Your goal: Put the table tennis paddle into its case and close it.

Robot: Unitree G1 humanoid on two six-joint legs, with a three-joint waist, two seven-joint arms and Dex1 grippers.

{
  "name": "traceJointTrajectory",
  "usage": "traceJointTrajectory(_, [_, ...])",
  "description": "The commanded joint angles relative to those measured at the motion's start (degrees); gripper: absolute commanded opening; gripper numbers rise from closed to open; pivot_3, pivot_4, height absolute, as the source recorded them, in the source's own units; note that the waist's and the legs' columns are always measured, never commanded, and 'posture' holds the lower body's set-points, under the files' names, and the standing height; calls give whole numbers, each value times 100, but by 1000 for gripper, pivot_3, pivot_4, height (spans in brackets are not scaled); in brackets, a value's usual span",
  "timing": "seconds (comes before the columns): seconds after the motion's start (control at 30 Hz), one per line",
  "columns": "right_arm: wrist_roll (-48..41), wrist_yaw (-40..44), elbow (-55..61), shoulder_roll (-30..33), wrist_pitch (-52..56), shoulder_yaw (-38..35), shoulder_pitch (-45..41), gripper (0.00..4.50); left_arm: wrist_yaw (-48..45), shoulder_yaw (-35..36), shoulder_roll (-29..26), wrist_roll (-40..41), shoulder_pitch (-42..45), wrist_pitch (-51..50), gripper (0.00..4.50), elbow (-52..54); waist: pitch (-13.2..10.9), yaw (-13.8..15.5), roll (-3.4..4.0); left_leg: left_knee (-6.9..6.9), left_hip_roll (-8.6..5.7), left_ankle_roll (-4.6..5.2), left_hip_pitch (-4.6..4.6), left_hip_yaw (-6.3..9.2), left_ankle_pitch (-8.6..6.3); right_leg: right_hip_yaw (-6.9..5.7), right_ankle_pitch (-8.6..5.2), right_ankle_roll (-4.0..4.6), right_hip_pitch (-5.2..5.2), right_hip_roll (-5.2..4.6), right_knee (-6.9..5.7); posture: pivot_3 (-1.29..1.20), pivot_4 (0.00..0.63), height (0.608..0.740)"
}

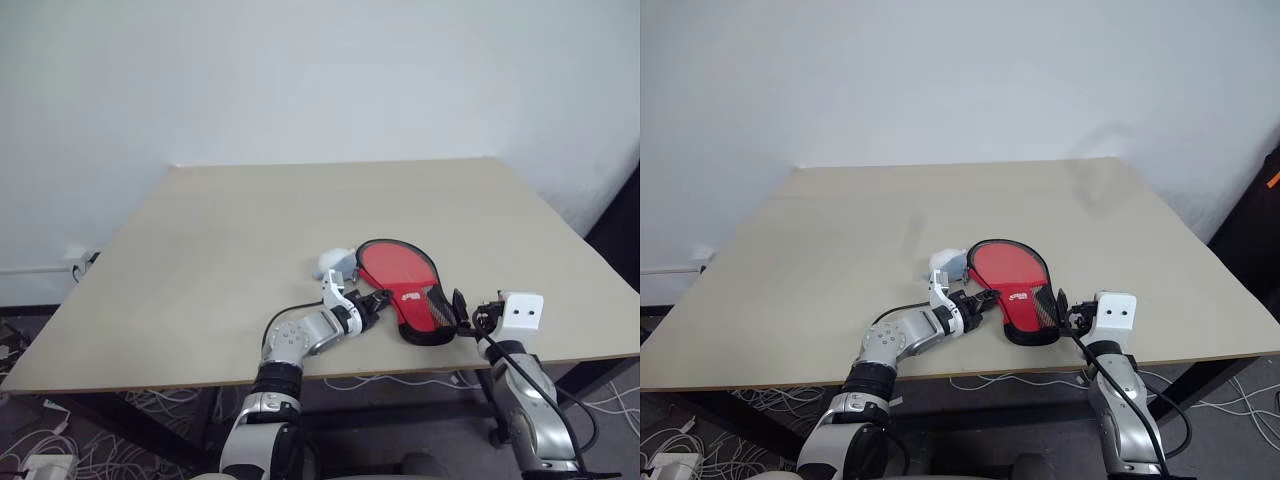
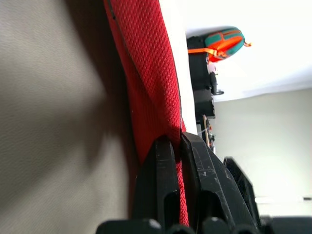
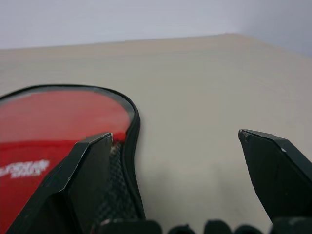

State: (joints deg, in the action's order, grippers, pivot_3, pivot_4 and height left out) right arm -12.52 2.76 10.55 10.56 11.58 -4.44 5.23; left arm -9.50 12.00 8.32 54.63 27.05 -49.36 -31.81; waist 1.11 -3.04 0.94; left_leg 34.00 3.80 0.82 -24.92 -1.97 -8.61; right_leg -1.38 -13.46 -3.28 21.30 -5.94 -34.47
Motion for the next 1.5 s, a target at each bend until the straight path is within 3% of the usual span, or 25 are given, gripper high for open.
traceJointTrajectory(0.03, [-2751,579,-760,287,1430,-1406,-3179,4500,-1499,-2252,-5033,3655,912,-4314,80,2640,-5,-1,3,0,1,-2,2,2,-2,0,0,0,2,0,0,0,0,740])
traceJointTrajectory(0.43, [-2822,635,-968,234,1514,-1448,-3368,4500,-2114,-2687,-5594,3733,915,-4314,80,2898,-74,-5,30,0,-1,-48,33,125,-31,-100,12,18,17,-2,63,0,0,740])
traceJointTrajectory(1.0, [-2797,712,-1093,151,1747,-1310,-3454,4500,-2971,-3030,-6714,4193,868,-4314,80,3291,-278,1,-48,21,5,-93,37,125,-58,-70,86,93,134,6,-26,0,0,740])
traceJointTrajectory(1.17, [-2739,716,-1133,72,1763,-1220,-3506,4500,-3061,-2779,-6712,4247,733,-4314,80,3283,-329,1,-59,13,6,-92,32,124,-57,-41,86,94,155,23,-40,0,0,740])
traceJointTrajectory(1.23, [-2714,717,-1171,36,1769,-1202,-3541,4500,-3063,-2683,-6679,4378,723,-4314,80,3215,-388,-159,-89,14,7,-92,37,104,-57,-10,87,93,171,27,-61,0,0,740])
traceJointTrajectory(1.27, [-2698,734,-1214,19,1786,-1213,-3578,4500,-2986,-2686,-6692,4509,726,-4314,80,3179,-392,-154,-94,28,2,-94,20,122,-58,48,107,107,225,65,-86,0,0,740])
traceJointTrajectory(1.5, [-2564,772,-1443,-59,1741,-1197,-3761,4500,-2540,-2653,-6531,5193,486,-4314,80,3294,-398,45,-103,29,-8,-107,11,123,-66,64,99,99,221,74,-61,0,0,740])
